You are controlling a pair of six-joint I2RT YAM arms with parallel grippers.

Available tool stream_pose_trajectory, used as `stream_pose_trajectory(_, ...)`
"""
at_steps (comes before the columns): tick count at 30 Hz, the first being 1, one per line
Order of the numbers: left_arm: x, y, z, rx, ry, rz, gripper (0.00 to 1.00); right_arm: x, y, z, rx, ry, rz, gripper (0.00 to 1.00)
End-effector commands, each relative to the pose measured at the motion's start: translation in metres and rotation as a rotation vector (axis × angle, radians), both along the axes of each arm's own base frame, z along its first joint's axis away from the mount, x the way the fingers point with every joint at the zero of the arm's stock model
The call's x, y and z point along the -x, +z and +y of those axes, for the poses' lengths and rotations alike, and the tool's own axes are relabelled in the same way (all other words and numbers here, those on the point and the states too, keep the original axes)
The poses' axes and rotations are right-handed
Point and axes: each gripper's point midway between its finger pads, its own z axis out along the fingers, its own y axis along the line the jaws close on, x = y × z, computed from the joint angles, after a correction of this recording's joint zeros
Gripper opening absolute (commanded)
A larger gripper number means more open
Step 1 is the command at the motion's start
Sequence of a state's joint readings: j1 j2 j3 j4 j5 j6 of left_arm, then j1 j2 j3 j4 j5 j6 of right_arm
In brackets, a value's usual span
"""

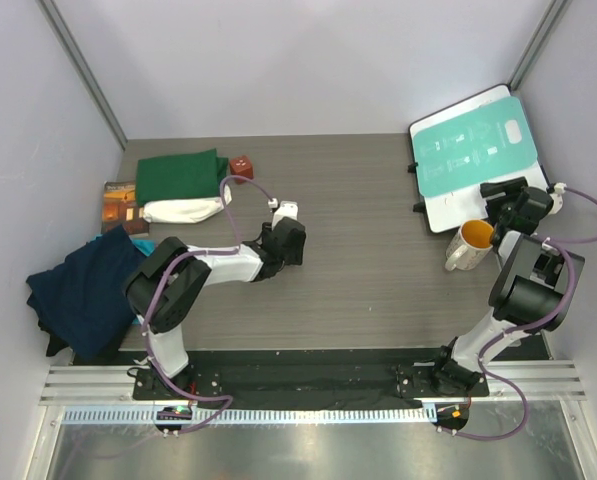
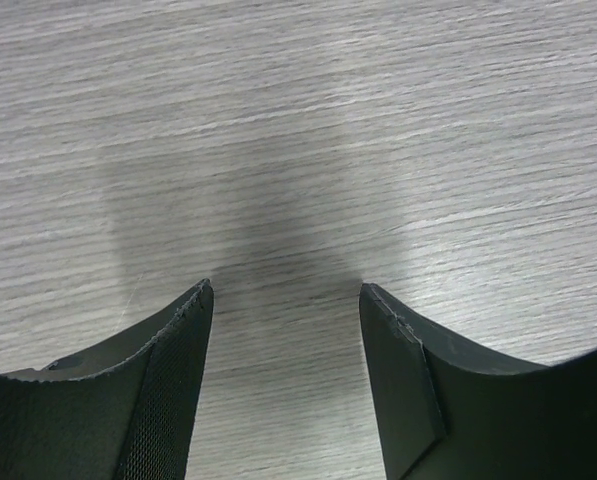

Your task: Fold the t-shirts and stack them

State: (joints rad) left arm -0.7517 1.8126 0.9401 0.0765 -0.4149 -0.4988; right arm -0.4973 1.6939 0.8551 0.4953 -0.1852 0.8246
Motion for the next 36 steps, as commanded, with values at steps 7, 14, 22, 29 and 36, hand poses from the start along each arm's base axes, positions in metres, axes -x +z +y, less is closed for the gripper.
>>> stream_pose_trajectory(7, 0.02, -0.031, 0.005, -0.05, -0.038, 0.134, 0.6, -0.054, 0.043, 0.033, 0.019, 0.194, -0.166, 0.52)
stream_pose_trajectory(14, 0.02, -0.033, 0.004, -0.054, -0.042, 0.138, 0.6, -0.056, 0.055, 0.047, 0.045, 0.24, -0.177, 0.01)
stream_pose_trajectory(22, 0.019, -0.035, 0.001, -0.055, -0.051, 0.149, 0.59, -0.054, 0.073, 0.07, 0.068, 0.304, -0.161, 0.01)
stream_pose_trajectory(29, 0.021, -0.035, 0.003, -0.057, -0.049, 0.148, 0.58, -0.06, 0.057, 0.11, 0.058, 0.434, -0.103, 0.01)
stream_pose_trajectory(36, 0.02, -0.034, 0.003, -0.057, -0.049, 0.145, 0.58, -0.06, 0.039, 0.145, 0.053, 0.564, -0.059, 0.01)
